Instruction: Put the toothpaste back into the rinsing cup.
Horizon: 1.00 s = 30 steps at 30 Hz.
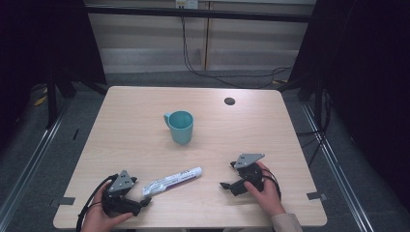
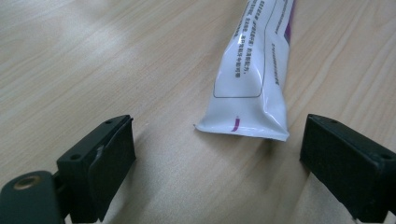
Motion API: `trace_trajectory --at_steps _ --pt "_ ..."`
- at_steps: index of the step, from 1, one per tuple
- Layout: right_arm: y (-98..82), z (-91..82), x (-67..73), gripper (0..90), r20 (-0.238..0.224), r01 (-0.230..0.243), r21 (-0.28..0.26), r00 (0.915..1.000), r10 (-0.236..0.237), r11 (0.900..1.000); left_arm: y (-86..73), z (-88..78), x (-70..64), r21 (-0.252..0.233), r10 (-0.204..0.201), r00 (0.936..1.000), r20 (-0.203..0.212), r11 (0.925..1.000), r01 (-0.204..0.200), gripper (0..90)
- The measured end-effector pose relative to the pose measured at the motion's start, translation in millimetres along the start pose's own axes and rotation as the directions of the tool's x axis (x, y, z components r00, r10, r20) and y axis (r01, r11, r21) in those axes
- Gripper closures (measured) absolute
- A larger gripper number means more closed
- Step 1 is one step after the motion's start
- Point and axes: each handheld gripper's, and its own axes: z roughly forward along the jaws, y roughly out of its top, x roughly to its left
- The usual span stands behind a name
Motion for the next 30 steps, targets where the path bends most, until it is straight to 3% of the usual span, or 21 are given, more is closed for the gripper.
trace_trajectory --at_steps 4,10,13,15,16,19,26,27,28,30 --pt "-0.1 -0.1 0.1 11.5 0.000 0.000 0.000 1.0000 0.000 1.000 2.0 0.0 -0.6 0.014 -0.005 1.0000 -0.003 0.9999 0.005 9.7" --pt "-0.1 -0.1 0.1 11.5 0.000 0.000 0.000 1.0000 0.000 1.000 11.8 -0.5 -1.2 0.092 -0.001 1.0000 0.007 0.9957 0.001 12.4" --pt "-0.2 -0.2 0.1 11.5 0.000 0.000 -0.001 1.0000 0.000 1.000 20.6 -1.7 -1.3 0.170 0.017 0.9998 0.012 0.9853 -0.019 15.7" --pt "-0.2 -0.2 0.2 11.5 0.000 -0.001 0.000 1.0000 0.001 1.000 22.7 -1.9 -0.9 0.188 0.025 0.9996 0.013 0.9818 -0.027 16.1" --pt "-0.2 -0.2 0.2 11.5 0.000 0.000 -0.001 1.0000 0.000 1.000 26.5 -1.4 0.0 0.222 0.031 0.9992 0.025 0.9745 -0.036 16.7" --pt "-0.2 -0.2 0.2 11.5 0.000 0.000 0.000 1.0000 0.000 1.000 30.3 -0.9 -0.5 0.241 0.039 0.9987 0.032 0.9695 -0.046 18.0" --pt "-0.2 -0.2 0.1 11.5 0.000 0.000 -0.001 1.0000 0.000 1.000 50.0 -1.2 -1.5 0.306 0.080 0.9954 0.053 0.9475 -0.092 21.2" --pt "-0.2 -0.2 0.1 11.5 0.000 0.000 -0.001 1.0000 0.000 1.000 50.0 -1.2 -1.5 0.306 0.080 0.9954 0.053 0.9475 -0.092 21.9" --pt "-0.2 -0.1 0.1 11.5 -0.001 0.001 -0.002 1.0000 -0.001 1.000 54.2 -1.0 -0.3 0.320 0.093 0.9940 0.057 0.9416 -0.106 21.9" --pt "-0.2 -0.1 0.1 11.5 0.000 0.001 -0.002 1.0000 -0.001 1.000 59.8 0.0 -0.9 0.326 0.091 0.9934 0.070 0.9391 -0.109 22.9"
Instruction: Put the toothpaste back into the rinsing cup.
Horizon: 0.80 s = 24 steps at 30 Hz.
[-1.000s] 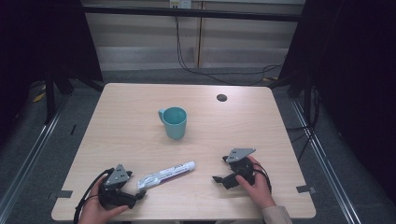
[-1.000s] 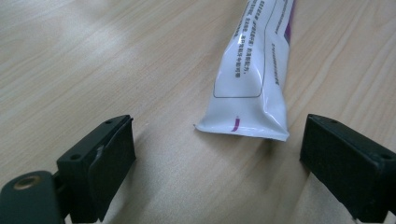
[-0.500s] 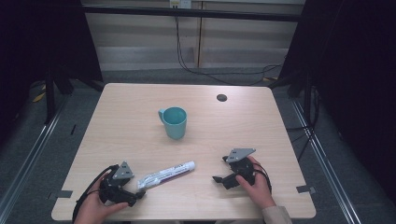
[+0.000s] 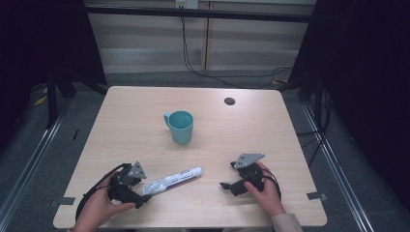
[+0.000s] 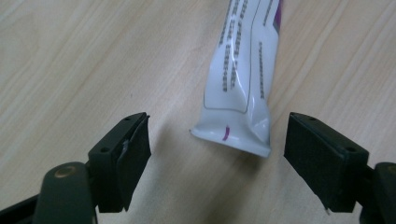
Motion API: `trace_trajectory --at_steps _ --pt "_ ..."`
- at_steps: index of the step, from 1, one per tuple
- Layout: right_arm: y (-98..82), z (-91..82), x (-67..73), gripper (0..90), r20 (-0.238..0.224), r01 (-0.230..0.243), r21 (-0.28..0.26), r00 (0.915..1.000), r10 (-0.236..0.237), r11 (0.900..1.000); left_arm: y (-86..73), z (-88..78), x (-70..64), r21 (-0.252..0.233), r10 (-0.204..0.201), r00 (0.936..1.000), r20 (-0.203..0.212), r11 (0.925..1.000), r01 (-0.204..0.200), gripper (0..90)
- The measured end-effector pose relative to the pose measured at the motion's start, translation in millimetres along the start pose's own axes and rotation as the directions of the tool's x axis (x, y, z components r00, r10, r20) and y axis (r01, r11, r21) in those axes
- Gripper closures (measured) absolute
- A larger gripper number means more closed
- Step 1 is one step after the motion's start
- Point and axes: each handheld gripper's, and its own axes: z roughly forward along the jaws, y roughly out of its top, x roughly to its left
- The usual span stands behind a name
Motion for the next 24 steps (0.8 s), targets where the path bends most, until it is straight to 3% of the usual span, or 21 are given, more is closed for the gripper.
trace_trajectory --at_steps 2,8,10,11,17,21,24 --pt "0.0 0.0 0.0 11.5 -0.001 -0.001 0.000 1.0000 0.001 1.000 11.5 0.5 -0.9 0.034 0.035 0.9994 0.003 0.9988 -0.035 25.5" --pt "0.0 -0.1 0.2 11.5 0.000 -0.002 0.001 1.0000 0.002 1.000 30.5 4.6 -1.6 0.083 0.073 0.9972 0.018 0.9938 -0.074 31.0" --pt "0.0 0.0 0.0 11.5 0.000 -0.001 0.000 1.0000 0.001 1.000 37.3 7.0 -2.1 0.106 0.098 0.9950 0.016 0.9893 -0.100 31.7" --pt "0.0 -0.1 0.1 11.5 0.001 -0.001 0.001 1.0000 0.001 1.000 43.7 9.0 -2.7 0.132 0.126 0.9917 0.025 0.9829 -0.128 36.1" --pt "0.0 -0.1 0.1 11.5 0.001 -0.001 0.001 1.0000 0.001 1.000 57.1 14.2 -2.5 0.160 0.136 0.9901 0.035 0.9772 -0.140 42.3" --pt "0.0 -0.1 0.1 11.5 0.001 -0.002 0.001 1.0000 0.002 1.000 63.1 20.3 -1.6 0.163 0.125 0.9899 0.066 0.9773 -0.135 45.0" --pt "0.0 -0.1 0.0 11.5 0.000 -0.002 0.001 1.0000 0.002 1.000 66.7 23.3 -0.4 0.183 0.128 0.9881 0.085 0.9729 -0.142 46.7"
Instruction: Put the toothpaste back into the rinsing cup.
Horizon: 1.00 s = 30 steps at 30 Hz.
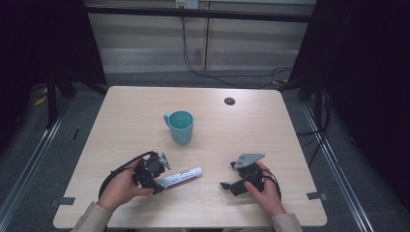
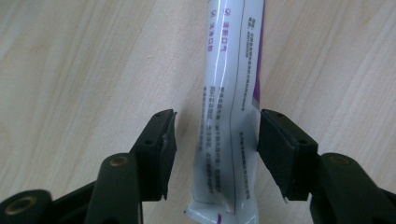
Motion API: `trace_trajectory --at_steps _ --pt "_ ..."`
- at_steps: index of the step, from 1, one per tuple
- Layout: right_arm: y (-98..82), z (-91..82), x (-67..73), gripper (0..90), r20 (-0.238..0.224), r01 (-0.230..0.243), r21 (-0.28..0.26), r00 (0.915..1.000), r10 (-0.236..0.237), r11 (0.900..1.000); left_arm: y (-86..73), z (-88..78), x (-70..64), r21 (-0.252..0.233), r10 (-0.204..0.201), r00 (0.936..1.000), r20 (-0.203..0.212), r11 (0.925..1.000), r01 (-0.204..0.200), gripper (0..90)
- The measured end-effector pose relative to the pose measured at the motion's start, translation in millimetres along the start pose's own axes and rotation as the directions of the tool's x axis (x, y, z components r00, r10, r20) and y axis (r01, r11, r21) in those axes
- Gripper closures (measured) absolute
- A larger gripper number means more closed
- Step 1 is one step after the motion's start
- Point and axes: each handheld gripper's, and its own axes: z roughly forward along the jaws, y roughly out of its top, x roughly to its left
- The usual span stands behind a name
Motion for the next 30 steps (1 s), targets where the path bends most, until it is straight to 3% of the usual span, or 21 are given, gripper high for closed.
trace_trajectory --at_steps 11,19,21,23,26,30 --pt "0.0 0.1 -0.1 11.5 0.000 0.002 -0.001 1.0000 -0.002 1.000 9.0 6.6 -2.8 0.036 0.017 0.9996 0.023 0.9992 -0.017 56.7" --pt "0.0 0.1 -0.2 11.5 -0.001 0.002 -0.002 1.0000 -0.002 1.000 13.2 8.8 -4.4 0.063 0.029 0.9994 0.017 0.9975 -0.030 57.9" --pt "0.0 0.1 -0.2 11.5 -0.001 0.002 -0.002 1.0000 -0.002 1.000 14.9 8.3 -5.5 0.081 0.049 0.9987 0.014 0.9955 -0.049 59.2" --pt "0.0 0.1 -0.1 11.5 -0.001 0.002 -0.001 1.0000 -0.002 1.000 16.0 8.0 -7.6 0.082 0.058 0.9983 0.004 0.9949 -0.058 62.4" --pt "0.0 0.0 -0.1 11.5 0.001 0.002 0.000 1.0000 -0.002 1.000 16.4 4.6 -9.0 0.067 0.062 0.9980 0.010 0.9958 -0.062 75.3" --pt "0.0 0.1 -0.1 11.4 0.001 0.002 -0.001 1.0000 -0.002 1.000 16.6 4.6 -12.1 0.063 0.075 0.9972 -0.002 0.9952 -0.075 76.7"
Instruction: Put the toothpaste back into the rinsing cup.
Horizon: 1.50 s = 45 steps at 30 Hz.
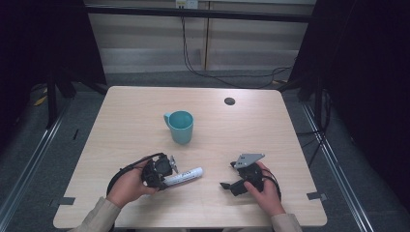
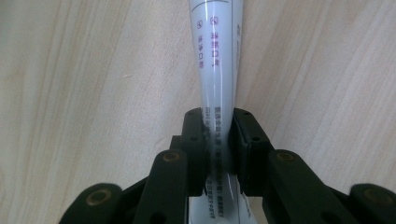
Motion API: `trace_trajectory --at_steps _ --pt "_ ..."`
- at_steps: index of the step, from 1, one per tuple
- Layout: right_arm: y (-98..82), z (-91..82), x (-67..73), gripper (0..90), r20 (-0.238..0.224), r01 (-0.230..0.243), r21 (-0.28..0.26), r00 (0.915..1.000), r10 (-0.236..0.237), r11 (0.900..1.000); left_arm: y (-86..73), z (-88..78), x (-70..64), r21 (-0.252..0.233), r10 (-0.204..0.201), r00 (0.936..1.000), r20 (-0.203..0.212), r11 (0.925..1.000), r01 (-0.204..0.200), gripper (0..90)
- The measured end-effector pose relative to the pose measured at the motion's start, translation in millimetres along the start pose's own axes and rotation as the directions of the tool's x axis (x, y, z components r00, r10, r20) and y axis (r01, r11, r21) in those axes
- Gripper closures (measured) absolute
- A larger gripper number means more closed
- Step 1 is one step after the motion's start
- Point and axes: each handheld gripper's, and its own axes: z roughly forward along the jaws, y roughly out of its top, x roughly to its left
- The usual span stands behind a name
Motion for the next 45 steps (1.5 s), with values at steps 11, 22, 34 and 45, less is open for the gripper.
trace_trajectory --at_steps 11,22,34,45 --pt "-0.4 -0.4 0.5 11.4 0.004 -0.007 0.001 1.0000 0.007 1.000 6.7 -4.8 -1.2 -0.004 0.029 0.9991 -0.032 0.9996 -0.029 77.3" --pt "5.7 -10.3 8.7 15.3 0.043 0.061 0.060 0.9971 -0.063 0.996 15.6 -20.3 7.8 -0.013 0.011 0.9985 -0.054 0.9998 -0.012 77.5" --pt "67.4 -29.9 24.0 20.5 -0.030 0.306 0.089 0.9521 -0.304 0.948 42.8 -32.1 0.5 0.004 0.058 0.9979 -0.029 0.9983 -0.058 77.4" --pt "97.8 -19.8 32.3 30.8 -0.107 0.413 0.153 0.9101 -0.400 0.898 52.3 -34.9 -5.9 -0.023 0.092 0.9949 -0.041 0.9954 -0.093 77.2"
